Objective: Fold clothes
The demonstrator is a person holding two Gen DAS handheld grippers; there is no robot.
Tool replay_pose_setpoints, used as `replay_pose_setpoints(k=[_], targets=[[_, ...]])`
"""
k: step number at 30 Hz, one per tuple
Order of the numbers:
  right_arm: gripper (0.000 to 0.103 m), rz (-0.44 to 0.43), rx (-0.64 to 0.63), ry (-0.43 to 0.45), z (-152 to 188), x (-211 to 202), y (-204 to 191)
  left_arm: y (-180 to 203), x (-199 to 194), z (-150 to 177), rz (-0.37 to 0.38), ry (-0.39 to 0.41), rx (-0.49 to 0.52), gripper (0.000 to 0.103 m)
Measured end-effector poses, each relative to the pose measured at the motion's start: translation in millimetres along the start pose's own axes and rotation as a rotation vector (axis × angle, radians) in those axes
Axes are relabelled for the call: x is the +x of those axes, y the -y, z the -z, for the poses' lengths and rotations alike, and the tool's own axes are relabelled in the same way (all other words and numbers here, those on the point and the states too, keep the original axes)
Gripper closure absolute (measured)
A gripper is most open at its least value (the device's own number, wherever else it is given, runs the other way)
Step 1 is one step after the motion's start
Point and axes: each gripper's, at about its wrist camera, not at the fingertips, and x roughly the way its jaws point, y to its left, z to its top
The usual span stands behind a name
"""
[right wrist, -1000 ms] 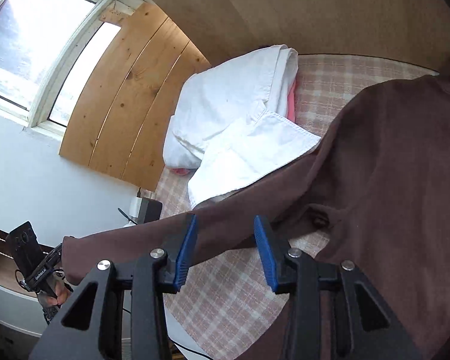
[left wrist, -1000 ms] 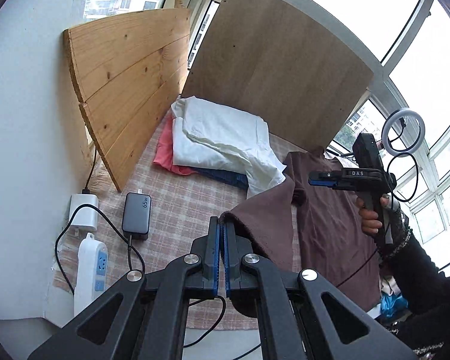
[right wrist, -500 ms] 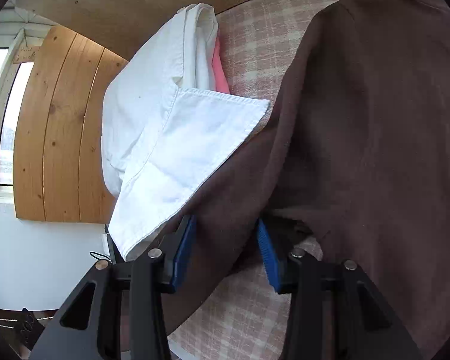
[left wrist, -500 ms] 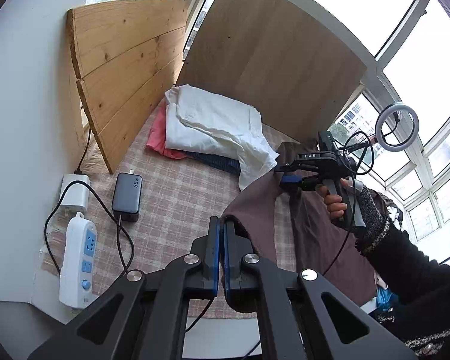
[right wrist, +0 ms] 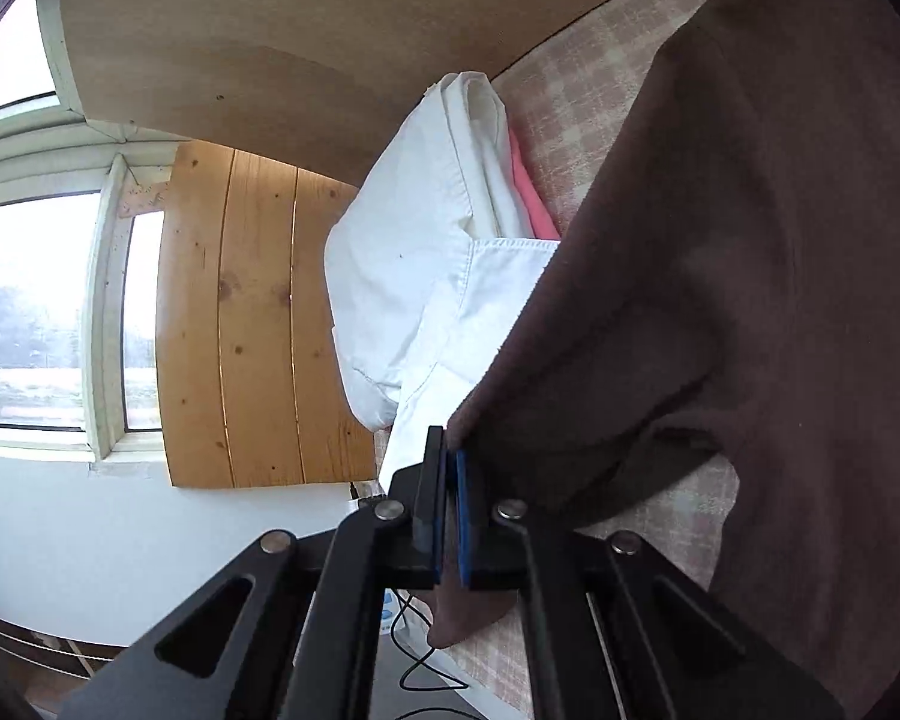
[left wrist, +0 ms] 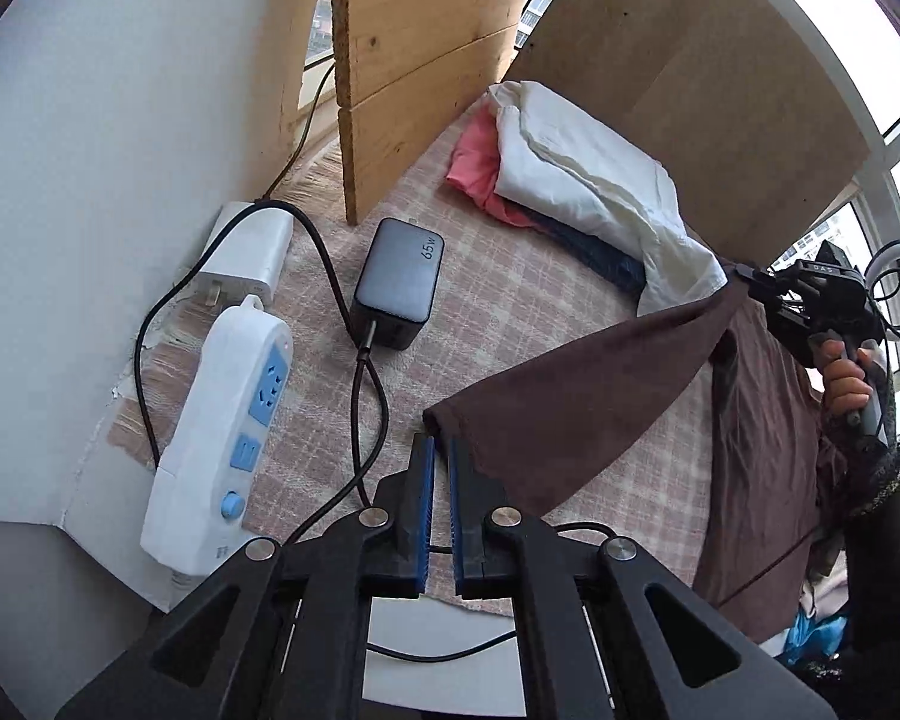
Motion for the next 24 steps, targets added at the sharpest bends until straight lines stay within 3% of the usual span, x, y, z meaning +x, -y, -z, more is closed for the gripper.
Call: replay_pose_setpoints(k=[1, 3, 4, 10, 13, 14, 16, 20, 24], targets=[[0.1, 0.008, -0.011, 0.0, 0.1, 0.6, -1.4, 3.3, 1.0, 6.1, 0.028, -0.007, 0.0, 0.095], [0.1, 0.014, -0.021, -0.002, 0.5, 1.7, -2.5, 11.2, 11.8, 18.6, 0.047, -0.04, 0.008, 0.079], [0.1, 0.019, -0.028, -0.002, 0.3, 2.7, -3.4, 12.6, 19.0, 22.2, 0.042, -0.055, 0.005, 0.076], [0.1, 0.049, -0.071, -0.002, -1.6, 6.0, -7.2, 13.7, 59.7, 34.2, 0.007, -0.148, -0.02, 0.074], [0.1, 0.056, -0.08, -0.005, -2.3, 7.2, -7.2, 11.5, 72.8, 36.1, 0.051, -0.185, -0.053, 0.075], [0.1, 0.058, -0.082, -0.006, -2.6, 7.4, -6.9, 11.0, 73.2, 36.2, 0.073, -0.18, -0.061, 0.076], [0.1, 0.062, -0.083, -0.007, -3.3, 7.3, -5.8, 11.8, 67.4, 35.6, 0.102, -0.148, -0.074, 0.098], [0.1, 0.081, -0.098, -0.007, -3.2, 1.6, -6.7, 19.8, 32.5, 31.5, 0.139, -0.056, -0.071, 0.1], [0.1, 0.089, -0.104, -0.012, -1.2, -17.5, -11.1, 28.8, -29.6, 19.6, 0.193, 0.032, -0.054, 0.1]])
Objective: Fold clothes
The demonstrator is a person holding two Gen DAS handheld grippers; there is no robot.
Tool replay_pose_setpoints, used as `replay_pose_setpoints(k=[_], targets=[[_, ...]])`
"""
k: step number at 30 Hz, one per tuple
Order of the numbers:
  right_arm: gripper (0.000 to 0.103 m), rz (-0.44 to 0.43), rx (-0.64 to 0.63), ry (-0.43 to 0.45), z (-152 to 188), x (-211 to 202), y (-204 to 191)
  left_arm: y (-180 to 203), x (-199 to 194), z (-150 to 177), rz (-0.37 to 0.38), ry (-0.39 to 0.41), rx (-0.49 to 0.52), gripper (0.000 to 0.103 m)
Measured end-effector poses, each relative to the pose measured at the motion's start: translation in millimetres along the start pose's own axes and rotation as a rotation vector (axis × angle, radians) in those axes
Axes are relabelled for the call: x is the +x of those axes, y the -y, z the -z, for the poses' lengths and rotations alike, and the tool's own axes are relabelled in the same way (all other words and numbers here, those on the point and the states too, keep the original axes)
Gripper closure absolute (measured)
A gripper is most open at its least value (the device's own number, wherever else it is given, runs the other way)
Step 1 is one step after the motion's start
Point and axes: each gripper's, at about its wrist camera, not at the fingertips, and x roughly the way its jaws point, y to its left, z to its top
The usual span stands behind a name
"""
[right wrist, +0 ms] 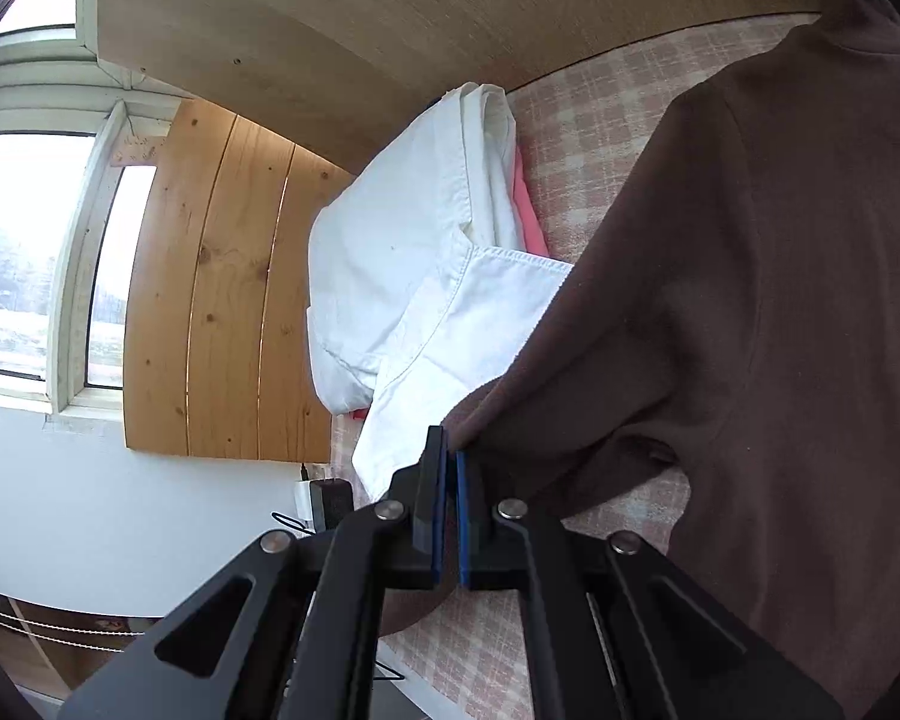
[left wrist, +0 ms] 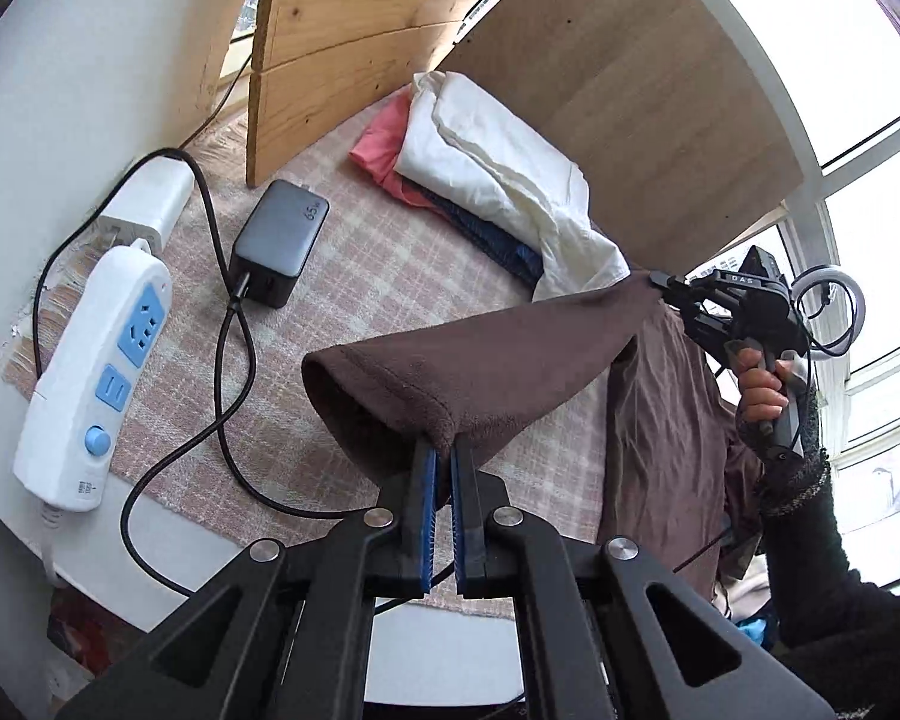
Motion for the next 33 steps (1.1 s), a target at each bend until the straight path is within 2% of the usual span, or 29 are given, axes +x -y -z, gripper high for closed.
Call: replay_pose_setpoints(k=[3, 5, 11, 14, 16, 19, 24, 29, 33], targets=[[0.1, -0.048, 0.01, -0.019, -0.2, -13.7, -4.6, 11.1, -46.7, -25.6, 0.05, 0.085, 0.009, 0.1], [0.1, -0.076, -0.027, -0.013, -4.3, -15.7, -17.2, 21.9, -63.0, -49.2, 0.025, 0.134, 0.047, 0.1], [0.1, -0.061, -0.09, 0.009, -21.8, 6.5, -43.8, 31.6, -68.0, -120.6, -0.047, 0.204, 0.102, 0.1], [0.1, -0.075, -0.052, -0.031, -30.6, 27.0, -40.3, 30.3, -67.6, -147.5, -0.051, 0.21, 0.092, 0.1], [0.1, -0.111, -0.017, -0.057, -33.6, 30.7, -35.9, 34.7, -69.1, -155.1, -0.025, 0.21, 0.088, 0.1], [0.1, -0.173, 0.039, -0.085, -36.9, 27.8, -28.2, 61.0, -73.4, -144.7, -0.017, 0.208, 0.169, 0.1], [0.1, -0.207, 0.057, -0.087, -28.7, -14.1, -4.1, 109.3, -76.1, -91.9, 0.018, 0.158, 0.296, 0.1], [0.1, -0.174, 0.01, -0.124, 0.5, -54.8, 17.5, 147.0, -71.1, -16.8, 0.073, 0.124, 0.325, 0.1], [0.1, -0.127, -0.034, -0.142, 16.9, -83.8, 46.5, 175.4, -52.6, 55.5, 0.1, 0.072, 0.328, 0.1]])
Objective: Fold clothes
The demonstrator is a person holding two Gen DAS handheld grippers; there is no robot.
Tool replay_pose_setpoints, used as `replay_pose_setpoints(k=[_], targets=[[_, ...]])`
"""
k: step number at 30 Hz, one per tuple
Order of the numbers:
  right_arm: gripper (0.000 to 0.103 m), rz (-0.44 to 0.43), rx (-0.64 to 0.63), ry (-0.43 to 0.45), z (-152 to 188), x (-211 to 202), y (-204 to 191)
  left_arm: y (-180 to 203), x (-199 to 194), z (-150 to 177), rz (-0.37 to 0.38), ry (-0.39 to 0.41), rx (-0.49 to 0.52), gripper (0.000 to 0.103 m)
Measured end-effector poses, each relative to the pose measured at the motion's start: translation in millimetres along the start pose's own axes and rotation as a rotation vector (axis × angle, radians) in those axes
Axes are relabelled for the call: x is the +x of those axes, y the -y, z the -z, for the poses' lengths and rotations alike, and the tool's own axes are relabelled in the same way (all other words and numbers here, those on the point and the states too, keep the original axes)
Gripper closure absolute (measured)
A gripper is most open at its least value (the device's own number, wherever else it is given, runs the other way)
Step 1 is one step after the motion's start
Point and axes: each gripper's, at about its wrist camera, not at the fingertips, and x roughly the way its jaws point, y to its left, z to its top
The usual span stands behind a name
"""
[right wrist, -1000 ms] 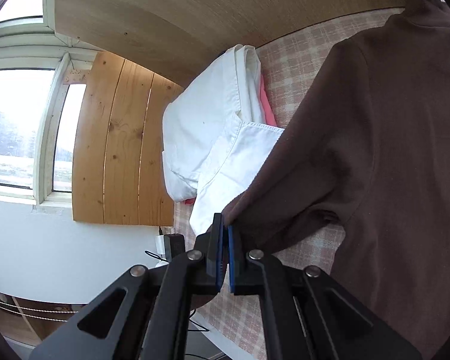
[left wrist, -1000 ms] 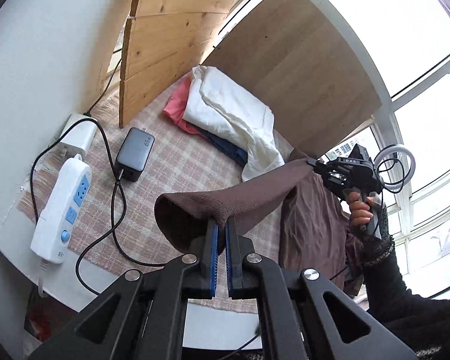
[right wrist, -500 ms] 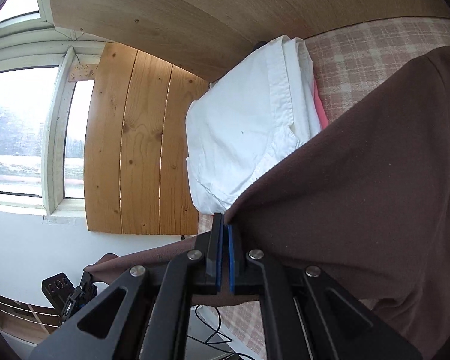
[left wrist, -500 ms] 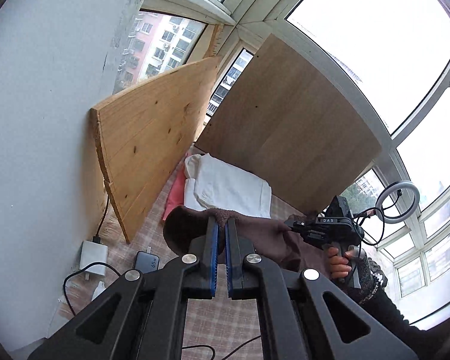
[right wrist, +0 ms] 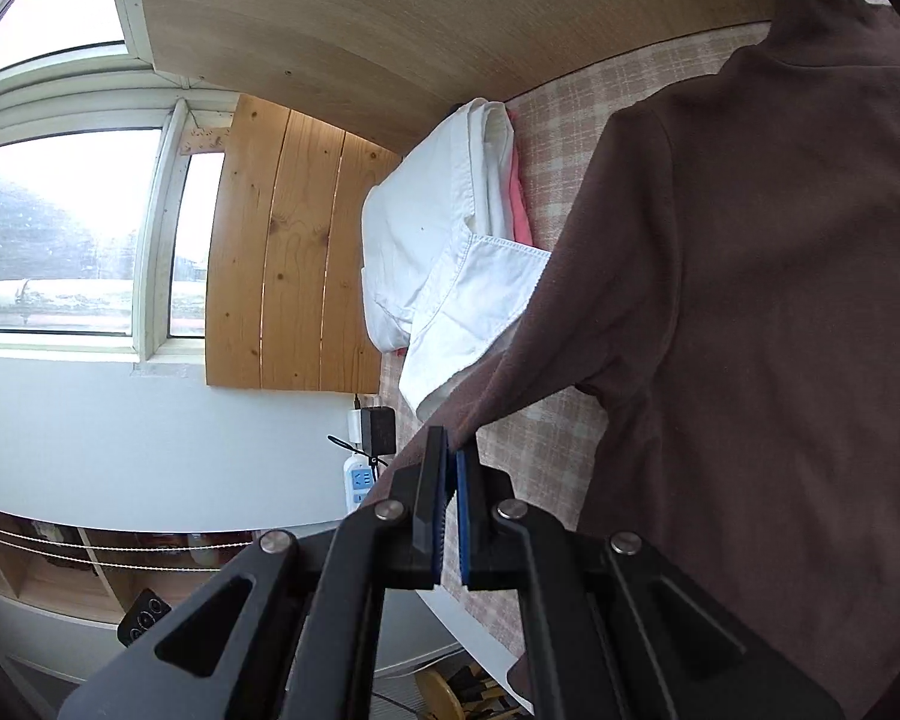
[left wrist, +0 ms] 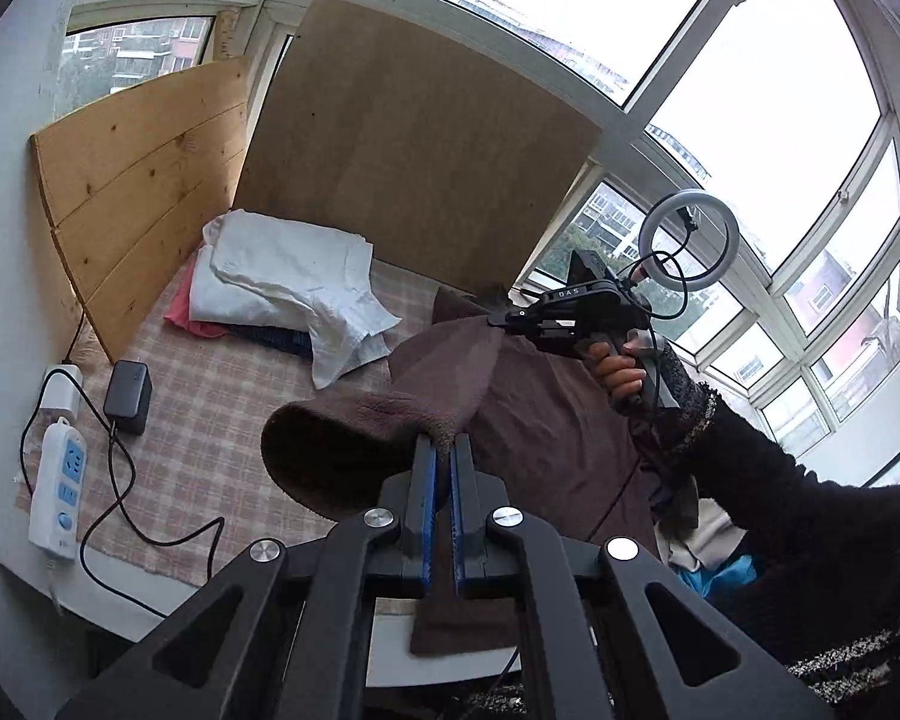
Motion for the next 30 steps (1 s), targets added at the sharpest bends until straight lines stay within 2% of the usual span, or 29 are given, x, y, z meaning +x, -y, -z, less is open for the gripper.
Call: replay_pose_setpoints(k=[2, 4, 6, 8, 10, 12, 15, 16, 18, 19, 21, 25, 27, 29, 30], targets=[[0.1, 0.03, -0.007, -0.012, 11.7, -11.0, 17.4, 18.7, 19.7, 37.6, 0.031, -0.058, -0.019, 0.1], [0.099, 0.147, -0.05, -0.055, 26.9, -11.7, 40.0, 32.2, 50.1, 81.0, 0.048, -0.171, -0.037, 0.097], [0.096, 0.24, -0.082, -0.107, 35.7, -12.3, 57.0, 38.8, 76.6, 119.9, 0.029, -0.276, -0.065, 0.097], [0.096, 0.318, -0.106, -0.158, 41.8, -13.8, 71.9, 38.9, 90.7, 148.8, 0.006, -0.324, -0.112, 0.097], [0.094, 0.385, -0.145, -0.186, 45.4, -18.2, 81.7, 36.7, 93.9, 161.8, -0.025, -0.31, -0.151, 0.097], [0.085, 0.42, -0.215, -0.12, 38.3, -29.6, 69.0, 34.0, 93.5, 164.7, -0.069, -0.258, -0.161, 0.097], [0.085, 0.408, -0.332, -0.082, 28.3, -25.8, 36.7, 26.8, 104.7, 160.1, -0.111, -0.209, -0.175, 0.094], [0.083, 0.417, -0.381, -0.084, 25.5, -16.3, 23.1, 24.6, 109.2, 159.3, -0.131, -0.198, -0.17, 0.093], [0.075, 0.462, -0.496, -0.089, 22.3, 9.1, -5.3, 21.3, 122.9, 161.5, -0.182, -0.204, -0.14, 0.081], [0.067, 0.484, -0.546, -0.097, 20.8, 24.8, -17.2, 19.2, 128.9, 163.4, -0.193, -0.214, -0.139, 0.08], [0.063, 0.527, -0.622, -0.122, 19.0, 54.2, -31.8, 15.0, 138.8, 169.0, -0.201, -0.234, -0.144, 0.079], [0.063, 0.655, -0.716, -0.177, 20.5, 102.4, -40.1, 9.6, 141.1, 180.4, -0.197, -0.233, -0.177, 0.079], [0.063, 0.684, -0.734, -0.195, 20.3, 111.7, -37.9, 8.7, 140.2, 184.5, -0.194, -0.223, -0.19, 0.079], [0.074, 0.672, -0.708, -0.188, 13.7, 109.5, -35.0, 9.6, 140.1, 187.0, -0.191, -0.211, -0.193, 0.081], [0.094, 0.666, -0.695, -0.185, 10.4, 108.3, -33.5, 11.0, 139.7, 187.4, -0.186, -0.203, -0.194, 0.088]])
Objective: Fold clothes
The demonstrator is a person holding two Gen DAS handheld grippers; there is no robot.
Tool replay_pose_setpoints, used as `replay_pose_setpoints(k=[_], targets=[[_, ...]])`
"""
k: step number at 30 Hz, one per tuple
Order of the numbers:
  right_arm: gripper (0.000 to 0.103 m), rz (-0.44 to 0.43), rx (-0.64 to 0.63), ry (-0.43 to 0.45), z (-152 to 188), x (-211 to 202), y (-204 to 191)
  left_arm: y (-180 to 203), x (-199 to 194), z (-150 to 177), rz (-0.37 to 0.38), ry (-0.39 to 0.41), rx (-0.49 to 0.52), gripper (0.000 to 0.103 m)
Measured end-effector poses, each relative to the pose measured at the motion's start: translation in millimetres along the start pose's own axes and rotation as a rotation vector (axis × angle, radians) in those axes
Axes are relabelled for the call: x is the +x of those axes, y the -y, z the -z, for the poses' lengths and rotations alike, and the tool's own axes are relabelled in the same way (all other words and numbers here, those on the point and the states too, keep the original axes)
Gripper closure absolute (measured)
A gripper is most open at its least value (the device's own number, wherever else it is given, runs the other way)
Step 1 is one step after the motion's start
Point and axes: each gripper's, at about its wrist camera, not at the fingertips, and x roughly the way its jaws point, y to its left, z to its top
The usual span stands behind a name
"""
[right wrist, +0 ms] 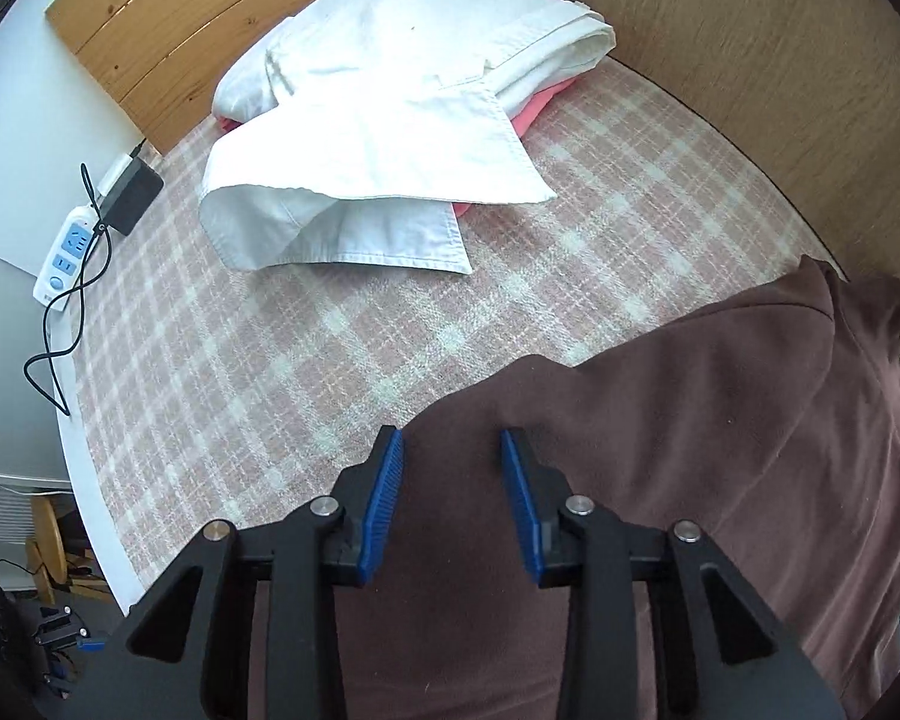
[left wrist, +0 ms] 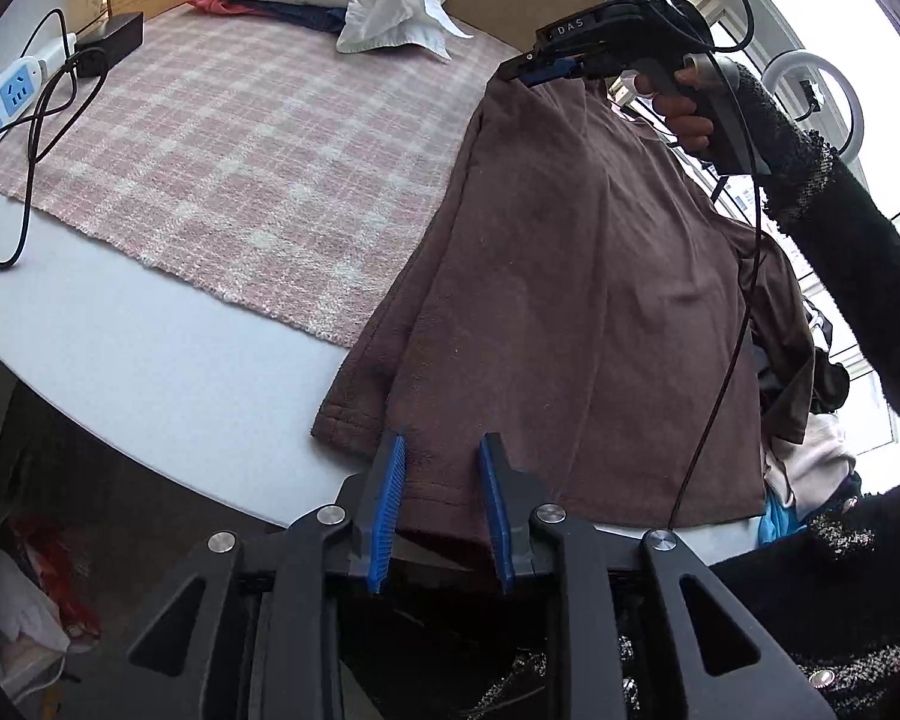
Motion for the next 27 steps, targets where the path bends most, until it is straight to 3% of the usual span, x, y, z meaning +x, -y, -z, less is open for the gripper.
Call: replay_pose_setpoints(k=[1, 2, 7, 8, 10, 12, 14, 16, 23, 27], targets=[[0.1, -0.006, 0.013, 0.001, -1.3, 0.2, 3.5, 1.3, -0.4, 0.3, 0.004, 0.004, -0.003, 0.093], [0.1, -0.015, 0.027, 0.004, -2.6, -0.7, 7.2, 2.6, -1.5, 0.5, 0.01, 0.009, -0.005, 0.098], [0.097, -0.024, -0.019, 0.038, -7.8, -17.8, 6.7, 7.0, -8.8, -1.0, 0.013, 0.036, 0.007, 0.098], [0.094, -0.02, -0.016, 0.033, -9.5, -18.5, 6.5, 6.8, -9.0, -1.7, 0.009, 0.038, 0.008, 0.098], [0.061, -0.004, -0.023, 0.022, -12.9, -18.1, 3.3, 3.9, -6.8, -2.9, 0.008, 0.031, 0.001, 0.098], [0.055, 0.054, -0.087, -0.005, -13.0, -7.3, -8.7, -0.2, -3.6, -3.4, 0.005, 0.018, -0.011, 0.098], [0.057, 0.112, -0.142, -0.032, -10.8, 4.9, -18.2, -3.2, -0.5, -2.3, 0.004, 0.01, -0.023, 0.098], [0.098, 0.133, -0.146, -0.044, -5.9, 13.8, -17.1, -3.2, -0.2, -1.0, 0.015, 0.009, -0.023, 0.098], [0.099, 0.083, -0.066, 0.049, -9.8, -13.4, 5.5, -3.5, -24.5, -5.3, 0.018, 0.097, -0.057, 0.098], [0.099, 0.122, -0.059, 0.059, -17.0, -8.5, 9.4, -22.0, -12.0, -8.1, -0.028, 0.053, -0.113, 0.092]])
